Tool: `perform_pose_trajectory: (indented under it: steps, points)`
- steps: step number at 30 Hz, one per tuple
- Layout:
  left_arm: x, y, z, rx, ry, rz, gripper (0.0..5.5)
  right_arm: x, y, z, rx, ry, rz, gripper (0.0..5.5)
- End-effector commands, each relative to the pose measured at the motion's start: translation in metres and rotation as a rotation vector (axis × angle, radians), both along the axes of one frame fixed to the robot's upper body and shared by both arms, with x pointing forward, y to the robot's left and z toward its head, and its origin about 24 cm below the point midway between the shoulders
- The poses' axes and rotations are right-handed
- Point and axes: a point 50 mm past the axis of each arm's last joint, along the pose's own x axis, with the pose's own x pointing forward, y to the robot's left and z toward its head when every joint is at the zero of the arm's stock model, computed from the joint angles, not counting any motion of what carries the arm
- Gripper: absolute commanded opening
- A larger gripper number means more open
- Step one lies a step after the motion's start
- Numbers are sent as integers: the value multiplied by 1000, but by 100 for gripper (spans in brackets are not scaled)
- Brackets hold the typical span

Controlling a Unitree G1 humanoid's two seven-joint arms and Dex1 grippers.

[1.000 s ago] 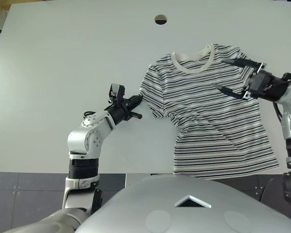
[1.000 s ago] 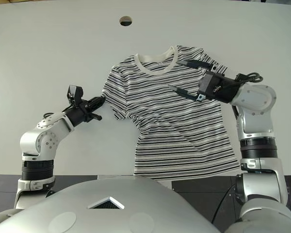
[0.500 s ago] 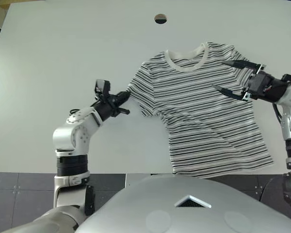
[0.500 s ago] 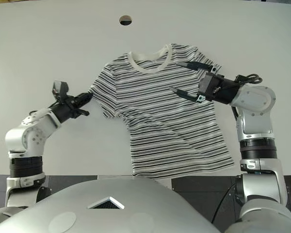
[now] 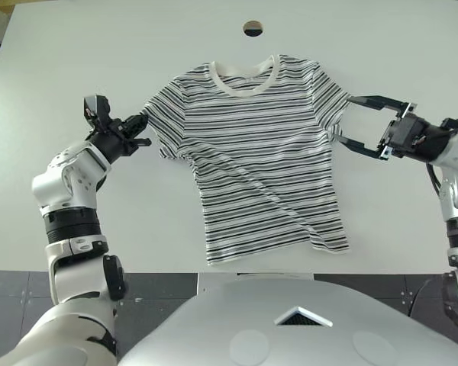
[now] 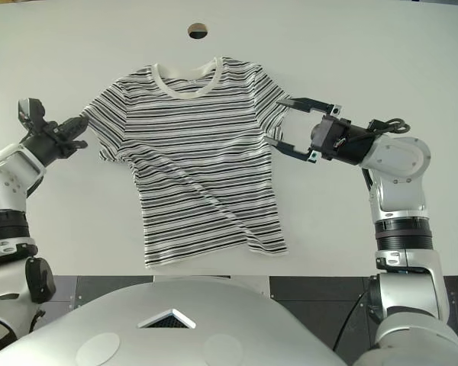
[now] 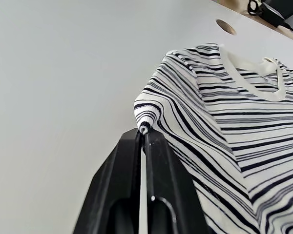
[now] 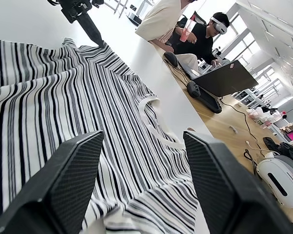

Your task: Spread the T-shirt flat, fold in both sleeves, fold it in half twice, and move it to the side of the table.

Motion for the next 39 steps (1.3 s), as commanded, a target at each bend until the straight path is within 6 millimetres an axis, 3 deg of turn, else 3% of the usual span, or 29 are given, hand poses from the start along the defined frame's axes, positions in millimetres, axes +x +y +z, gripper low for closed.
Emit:
perform_pose_trajectory:
  steps: [1, 9, 15, 21, 24, 29, 35, 39]
  points:
    - [7, 7, 7, 25, -27, 8, 12, 2, 1, 4, -4, -18, 5, 304]
    - [5, -32, 30, -24, -102, -113, 12, 2, 1, 4, 1, -18, 4, 304]
    - [3, -50, 40, -74, -124, -131, 12, 5, 2, -6, -5, -7, -37, 304]
    - [11, -78, 46, -134, -154, -183, 12, 64, -17, -15, 156, 115, -528, 304]
    - [15, -92, 47, -164, -165, -202, 12, 82, -21, -23, 246, 223, -677, 304]
    - [22, -108, 44, -206, -163, -206, 12, 100, -11, -29, 324, 416, -691, 304]
    - [24, -119, 33, -238, -121, -199, 12, 100, -5, -47, 233, 580, -695, 304]
    - [24, -122, 26, -255, -99, -197, 59, 102, -4, -47, 282, 648, -687, 304]
